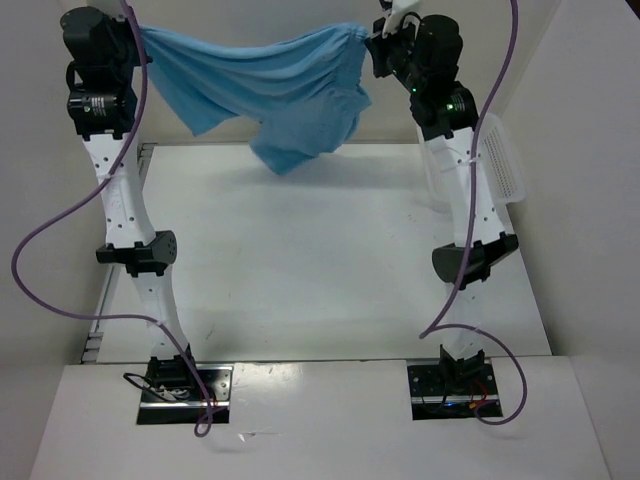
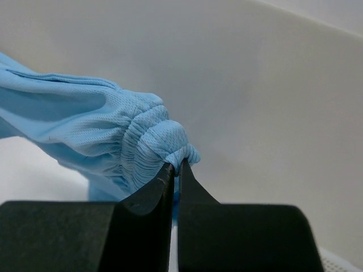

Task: Fold and stack the shorts
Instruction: Flatten the shorts out

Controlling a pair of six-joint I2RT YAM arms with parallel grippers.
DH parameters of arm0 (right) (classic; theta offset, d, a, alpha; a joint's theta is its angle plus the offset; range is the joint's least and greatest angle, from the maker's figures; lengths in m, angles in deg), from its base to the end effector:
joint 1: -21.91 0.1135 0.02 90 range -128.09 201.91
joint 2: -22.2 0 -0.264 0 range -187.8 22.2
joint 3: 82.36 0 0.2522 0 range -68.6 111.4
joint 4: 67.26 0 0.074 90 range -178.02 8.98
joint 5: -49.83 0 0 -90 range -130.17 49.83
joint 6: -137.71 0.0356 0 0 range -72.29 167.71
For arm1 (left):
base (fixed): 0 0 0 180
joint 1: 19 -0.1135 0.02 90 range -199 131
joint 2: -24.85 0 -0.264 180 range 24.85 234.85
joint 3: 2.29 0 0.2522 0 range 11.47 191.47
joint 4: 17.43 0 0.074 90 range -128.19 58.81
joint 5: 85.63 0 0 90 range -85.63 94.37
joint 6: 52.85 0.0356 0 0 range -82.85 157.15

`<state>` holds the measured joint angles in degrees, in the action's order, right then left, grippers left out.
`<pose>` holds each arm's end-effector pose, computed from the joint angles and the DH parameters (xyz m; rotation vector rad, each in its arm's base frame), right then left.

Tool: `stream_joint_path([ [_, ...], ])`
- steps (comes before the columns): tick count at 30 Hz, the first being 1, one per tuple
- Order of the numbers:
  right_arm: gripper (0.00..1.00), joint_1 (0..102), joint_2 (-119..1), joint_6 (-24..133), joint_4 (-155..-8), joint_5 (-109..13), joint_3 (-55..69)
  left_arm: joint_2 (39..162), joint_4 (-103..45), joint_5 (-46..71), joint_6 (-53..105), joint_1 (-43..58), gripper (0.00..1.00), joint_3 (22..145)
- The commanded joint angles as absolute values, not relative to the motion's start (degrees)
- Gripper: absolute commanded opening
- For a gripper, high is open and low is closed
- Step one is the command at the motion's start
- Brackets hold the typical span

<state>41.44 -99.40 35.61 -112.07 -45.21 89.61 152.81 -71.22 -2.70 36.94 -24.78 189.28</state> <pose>0.4025 0.1461 0.5432 -0.4707 1.3994 0.1701 0.3997 0.0449 0.5662 -0.1756 1.3917 0.1671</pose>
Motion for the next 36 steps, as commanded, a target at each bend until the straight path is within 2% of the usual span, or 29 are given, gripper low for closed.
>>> stream_joint_path([
  [1,0.00,41.9,-92.8,30.2,-114.7,-50.1,79.6,149.1,-79.8,4.9,37.1,-25.5,0.00,191.2],
  [3,0.00,41.9,-90.9,26.3,-117.5,-53.3,73.4,149.6,-87.1,9.1,37.1,-25.5,0.00,191.2],
  [8,0.00,41.9,-80.5,15.3,-119.9,-56.7,45.1,151.6,-105.9,18.7,37.1,-26.0,0.00,191.2],
  [9,0.00,41.9,-78.5,13.3,-119.9,-56.7,40.6,151.6,-106.0,18.7,37.1,-26.8,0.00,190.2],
  [10,0.00,42.5,-76.5,11.3,-119.0,-56.7,31.6,149.5,-106.0,18.7,37.1,-27.3,0.00,183.2],
  [13,0.00,43.0,-69.8,6.1,-117.8,-54.1,16.5,140.2,-103.8,22.7,37.1,-28.6,0.00,165.3],
  [14,0.00,43.6,-68.7,4.4,-117.8,-54.1,13.4,136.5,-97.4,23.3,37.1,-28.6,0.00,147.7],
  [15,0.00,43.6,-66.6,3.7,-117.8,-53.3,10.8,132.0,-92.4,23.3,37.1,-28.6,0.00,136.9],
  [16,0.00,43.6,-65.7,2.9,-117.8,-52.6,6.2,121.7,-87.1,23.3,37.1,-27.3,0.00,125.8],
  [17,0.00,44.1,-64.9,1.1,-117.8,-52.0,4.3,116.5,-76.9,21.4,37.1,-26.0,0.00,115.2],
  [18,0.00,44.1,-63.1,0.2,-117.8,-51.4,2.6,111.8,-72.8,20.1,37.1,-24.8,0.00,97.9],
  [19,0.00,44.1,-62.3,-0.5,-117.8,-50.3,-0.6,105.2,-70.2,19.4,37.1,-22.7,0.00,92.3],
  [22,0.00,45.5,-58.4,-3.6,-117.1,-49.7,-5.8,99.5,-73.2,20.5,37.1,-21.2,0.00,82.1],
  [27,0.00,50.2,-52.6,-6.9,-116.6,-50.2,-12.5,92.7,-78.5,20.6,37.1,-19.1,0.00,71.8],
  [31,0.00,55.2,-50.0,-8.0,-119.6,-50.2,-16.5,88.2,-80.6,16.1,37.1,-17.4,0.00,64.8],
  [33,0.00,55.7,-49.0,-9.5,-120.6,-48.9,-18.7,86.3,-82.0,14.8,37.1,-16.9,0.05,63.1],
  [34,0.03,55.7,-49.0,-11.0,-121.4,-48.2,-19.3,85.7,-83.9,14.7,37.1,-16.9,0.11,61.8],
  [35,0.06,55.7,-48.1,-12.1,-122.1,-46.0,-19.9,85.0,-84.6,14.1,37.1,-16.0,0.44,61.8],
  [36,0.11,55.7,-47.4,-14.9,-123.5,-44.5,-21.2,83.6,-86.2,14.1,37.1,-15.1,0.48,61.0],
])
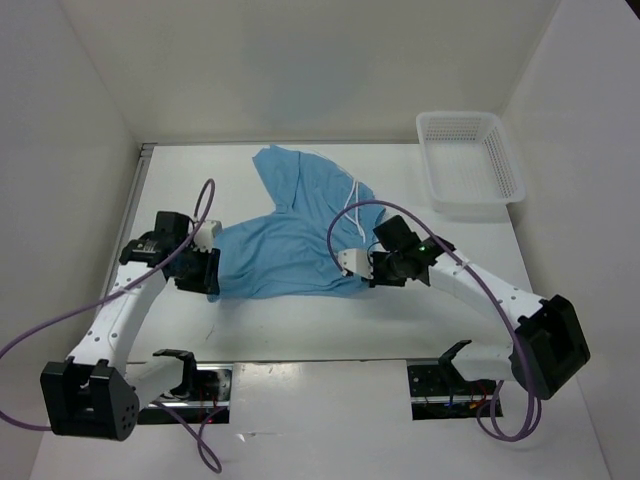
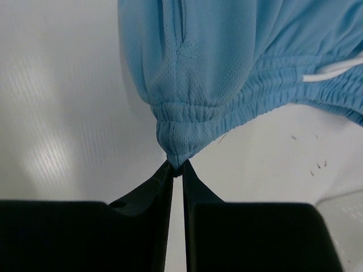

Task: Fold and stack the shorts
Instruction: Flatten the shorts out

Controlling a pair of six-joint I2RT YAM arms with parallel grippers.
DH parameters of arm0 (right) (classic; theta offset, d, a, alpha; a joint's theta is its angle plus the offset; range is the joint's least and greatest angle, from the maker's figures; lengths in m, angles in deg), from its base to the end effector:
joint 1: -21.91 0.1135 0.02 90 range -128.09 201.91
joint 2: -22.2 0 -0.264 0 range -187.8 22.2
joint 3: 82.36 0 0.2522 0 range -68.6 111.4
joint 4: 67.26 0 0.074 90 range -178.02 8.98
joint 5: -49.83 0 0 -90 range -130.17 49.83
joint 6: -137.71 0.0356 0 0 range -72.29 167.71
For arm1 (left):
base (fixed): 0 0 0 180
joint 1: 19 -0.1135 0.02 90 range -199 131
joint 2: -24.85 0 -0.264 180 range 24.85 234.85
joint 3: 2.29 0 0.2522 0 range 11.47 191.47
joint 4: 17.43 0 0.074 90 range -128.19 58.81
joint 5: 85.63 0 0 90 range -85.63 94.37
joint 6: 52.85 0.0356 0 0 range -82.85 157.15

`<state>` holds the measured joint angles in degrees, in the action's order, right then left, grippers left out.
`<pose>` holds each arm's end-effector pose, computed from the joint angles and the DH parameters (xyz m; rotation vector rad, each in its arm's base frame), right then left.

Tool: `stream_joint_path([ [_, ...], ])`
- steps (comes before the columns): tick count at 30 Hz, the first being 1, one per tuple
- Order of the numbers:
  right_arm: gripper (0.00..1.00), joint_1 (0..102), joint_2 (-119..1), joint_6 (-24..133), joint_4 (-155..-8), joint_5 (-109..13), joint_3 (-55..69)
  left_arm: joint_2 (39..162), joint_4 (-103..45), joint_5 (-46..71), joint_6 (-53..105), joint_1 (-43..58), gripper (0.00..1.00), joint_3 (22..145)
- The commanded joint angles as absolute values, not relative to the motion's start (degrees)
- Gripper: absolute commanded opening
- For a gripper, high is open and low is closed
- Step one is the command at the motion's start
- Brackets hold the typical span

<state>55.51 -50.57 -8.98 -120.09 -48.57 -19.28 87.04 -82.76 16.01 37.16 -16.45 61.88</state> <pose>0.1977 0.1376 0.2263 -1.9069 1.8303 0.0608 0.1972 -0.0160 0.2584 0.1240 2.6654 -0.2858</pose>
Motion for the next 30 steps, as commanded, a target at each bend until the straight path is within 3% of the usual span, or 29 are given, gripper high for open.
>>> stream_joint_path([
  [1,0.16,55.7,-47.4,-16.4,-124.1,-42.7,-22.0,83.0,-86.8,14.1,37.1,-14.6,0.52,60.9],
  [7,0.34,51.3,-44.5,-22.5,-125.8,-36.8,-24.1,82.3,-81.7,8.7,37.1,-14.5,0.57,58.8],
  [11,0.55,49.0,-43.5,-21.8,-123.0,-38.9,-19.6,94.6,-73.0,9.3,37.1,-19.6,0.55,64.8],
  [12,0.66,47.6,-43.5,-21.8,-123.0,-41.1,-18.4,97.9,-71.2,9.8,37.1,-20.5,0.55,67.0],
  [14,0.72,47.0,-43.5,-18.6,-120.6,-43.7,-15.4,107.3,-70.6,11.7,37.1,-23.2,0.55,73.8],
  [20,0.63,50.9,-48.5,-7.9,-115.0,-52.7,-11.7,118.9,-60.0,14.8,37.1,-23.2,0.70,81.6],
  [28,0.50,54.6,-57.8,-6.8,-115.6,-56.4,-14.3,126.8,-56.7,16.1,37.1,-21.0,0.74,87.0],
  [30,0.41,55.9,-59.3,-4.4,-113.6,-56.4,-15.0,127.5,-55.2,15.5,37.1,-19.6,0.74,86.0],
])
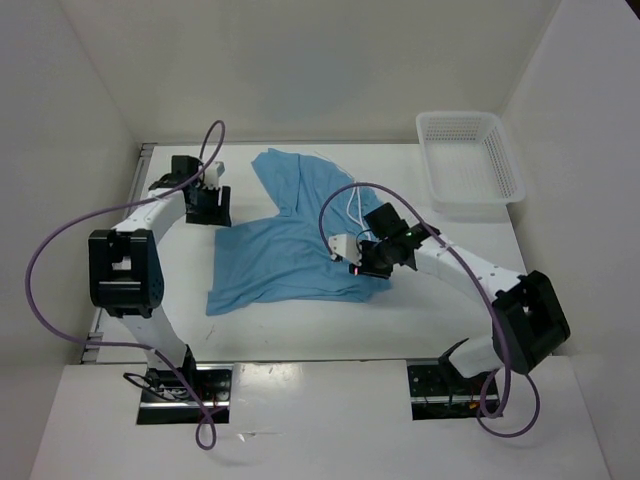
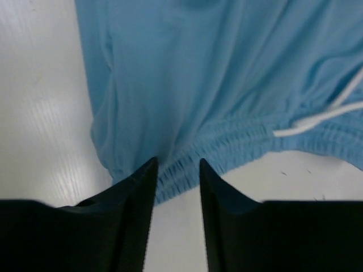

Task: Fold and stack the shorts
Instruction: Flatten the shorts out

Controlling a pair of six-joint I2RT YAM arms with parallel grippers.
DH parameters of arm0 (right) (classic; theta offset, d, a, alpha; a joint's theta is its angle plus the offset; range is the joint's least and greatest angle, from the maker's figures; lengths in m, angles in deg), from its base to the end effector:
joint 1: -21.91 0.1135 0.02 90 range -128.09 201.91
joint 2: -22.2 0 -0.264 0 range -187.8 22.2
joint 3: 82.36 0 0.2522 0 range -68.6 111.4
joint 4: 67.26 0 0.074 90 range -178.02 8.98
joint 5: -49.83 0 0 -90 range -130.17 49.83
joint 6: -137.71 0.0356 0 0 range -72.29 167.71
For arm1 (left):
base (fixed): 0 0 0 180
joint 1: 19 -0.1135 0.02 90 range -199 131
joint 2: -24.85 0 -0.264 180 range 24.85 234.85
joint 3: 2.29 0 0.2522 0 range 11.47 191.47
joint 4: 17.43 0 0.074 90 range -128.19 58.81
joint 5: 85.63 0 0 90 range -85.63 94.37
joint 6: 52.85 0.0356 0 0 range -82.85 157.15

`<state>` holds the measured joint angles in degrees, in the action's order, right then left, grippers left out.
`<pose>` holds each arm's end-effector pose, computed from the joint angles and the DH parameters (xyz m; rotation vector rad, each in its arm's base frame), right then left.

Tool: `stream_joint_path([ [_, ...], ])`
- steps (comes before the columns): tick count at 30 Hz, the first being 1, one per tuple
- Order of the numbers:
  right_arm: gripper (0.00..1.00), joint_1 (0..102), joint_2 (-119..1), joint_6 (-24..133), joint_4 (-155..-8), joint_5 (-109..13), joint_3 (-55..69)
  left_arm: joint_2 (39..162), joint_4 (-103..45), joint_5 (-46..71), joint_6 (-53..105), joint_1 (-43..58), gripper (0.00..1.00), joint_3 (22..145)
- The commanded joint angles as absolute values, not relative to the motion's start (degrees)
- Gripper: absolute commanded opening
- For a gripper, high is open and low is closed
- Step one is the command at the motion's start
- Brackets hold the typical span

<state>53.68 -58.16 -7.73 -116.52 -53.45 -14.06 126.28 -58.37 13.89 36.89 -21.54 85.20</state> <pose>0.2291 0.1515 0.2258 -1.8504 1.8305 0.1600 0.3797 0.0110 0.2223 0.0048 2.5202 -0.1939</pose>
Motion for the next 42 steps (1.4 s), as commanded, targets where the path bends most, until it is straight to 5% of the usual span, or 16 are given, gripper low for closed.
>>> stream_joint_path([
  [1,0.37,56.4,-61.1,-3.7,-112.8,-56.4,-15.6,128.3,-55.2,14.8,37.1,-19.6,0.74,85.3],
  [5,0.12,56.4,-63.2,-4.8,-112.7,-56.4,-16.9,129.7,-54.2,14.1,37.1,-18.9,0.60,82.4],
  [9,0.00,57.8,-63.8,-10.4,-117.6,-51.4,-19.8,129.7,-54.2,14.7,37.1,-18.9,0.39,80.8],
  [16,0.00,57.8,-64.1,-18.4,-119.4,-42.1,-24.4,134.4,-54.2,12.9,37.1,-18.9,0.00,82.8],
  [24,0.00,57.2,-62.5,-15.3,-112.5,-40.7,-22.6,139.8,-53.8,10.4,37.1,-20.2,0.00,94.9],
  [29,0.24,52.9,-62.5,-2.9,-109.5,-49.6,-9.7,138.1,-54.3,10.2,37.1,-20.2,0.00,98.3],
  [35,0.31,51.8,-61.2,9.9,-100.4,-57.0,-2.4,130.0,-63.4,13.8,37.1,-19.7,0.17,98.3],
  [42,0.29,51.8,-74.5,23.5,-95.4,-63.4,4.8,117.5,-82.3,22.6,37.1,-18.6,0.25,87.3],
])
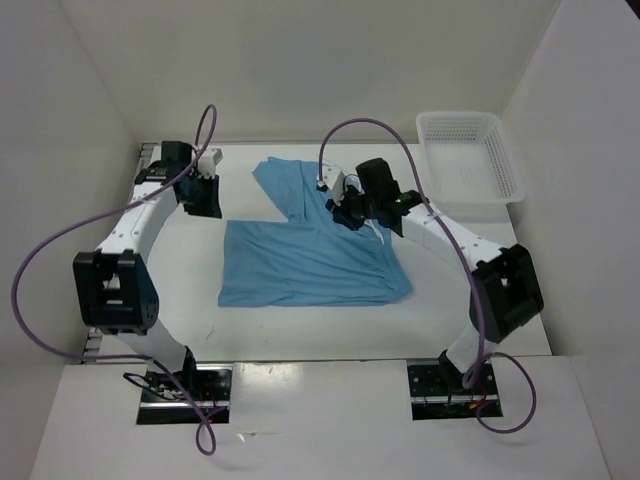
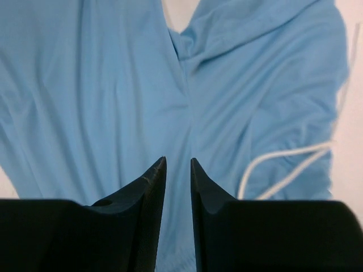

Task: Fold and stack the shorts
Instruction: Flatten the shorts out

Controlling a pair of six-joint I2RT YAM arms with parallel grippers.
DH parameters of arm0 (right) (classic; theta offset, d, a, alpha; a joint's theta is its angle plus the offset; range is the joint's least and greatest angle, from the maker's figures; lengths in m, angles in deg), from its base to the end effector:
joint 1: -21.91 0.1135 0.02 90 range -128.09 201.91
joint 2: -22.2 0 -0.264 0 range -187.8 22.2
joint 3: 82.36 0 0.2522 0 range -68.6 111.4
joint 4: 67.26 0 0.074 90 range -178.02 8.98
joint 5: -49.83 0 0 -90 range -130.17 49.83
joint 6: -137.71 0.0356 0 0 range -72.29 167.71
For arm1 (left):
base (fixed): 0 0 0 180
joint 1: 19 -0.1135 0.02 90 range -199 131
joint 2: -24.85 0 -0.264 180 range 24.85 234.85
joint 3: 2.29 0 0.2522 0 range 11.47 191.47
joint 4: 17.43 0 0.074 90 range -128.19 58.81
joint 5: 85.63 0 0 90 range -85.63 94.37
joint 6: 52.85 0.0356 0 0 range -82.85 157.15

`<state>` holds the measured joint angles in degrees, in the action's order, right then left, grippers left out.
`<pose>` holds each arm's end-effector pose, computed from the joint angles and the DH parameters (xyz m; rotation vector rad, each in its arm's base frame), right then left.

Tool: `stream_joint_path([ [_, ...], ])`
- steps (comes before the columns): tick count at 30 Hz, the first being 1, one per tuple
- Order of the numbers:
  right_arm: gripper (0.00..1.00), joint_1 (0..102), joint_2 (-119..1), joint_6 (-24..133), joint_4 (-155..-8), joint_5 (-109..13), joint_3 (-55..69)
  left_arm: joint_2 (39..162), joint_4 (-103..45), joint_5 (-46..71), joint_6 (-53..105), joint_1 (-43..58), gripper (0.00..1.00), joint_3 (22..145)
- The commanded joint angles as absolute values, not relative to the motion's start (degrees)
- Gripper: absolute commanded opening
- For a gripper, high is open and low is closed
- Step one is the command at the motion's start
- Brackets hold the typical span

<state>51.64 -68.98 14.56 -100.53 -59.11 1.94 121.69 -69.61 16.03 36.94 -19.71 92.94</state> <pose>0.3053 0.1876 0.2778 -1.3178 1.8223 0.3427 0.3679 -0.0026 0.2807 0.0633 2.4987 -0.2515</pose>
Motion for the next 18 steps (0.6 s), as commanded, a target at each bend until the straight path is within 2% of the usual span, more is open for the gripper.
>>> stream_joint_path([
  [1,0.28,51.8,-75.8,25.0,-92.5,-63.4,4.8,115.7,-84.1,23.7,37.1,-18.6,0.25,85.3],
  [6,0.21,52.3,-83.2,31.3,-88.0,-60.0,6.9,110.2,-86.0,26.3,37.1,-17.9,0.30,74.4],
  [8,0.20,52.3,-84.8,32.4,-87.4,-58.8,7.5,109.7,-83.6,23.6,37.1,-17.3,0.30,70.6],
  [13,0.16,53.5,-86.8,32.4,-86.1,-53.3,5.5,109.1,-79.3,19.6,37.1,-15.3,0.37,67.0],
  [18,0.16,54.2,-85.4,32.9,-86.1,-53.3,1.0,109.8,-76.3,15.5,37.1,-11.8,0.40,64.1],
])
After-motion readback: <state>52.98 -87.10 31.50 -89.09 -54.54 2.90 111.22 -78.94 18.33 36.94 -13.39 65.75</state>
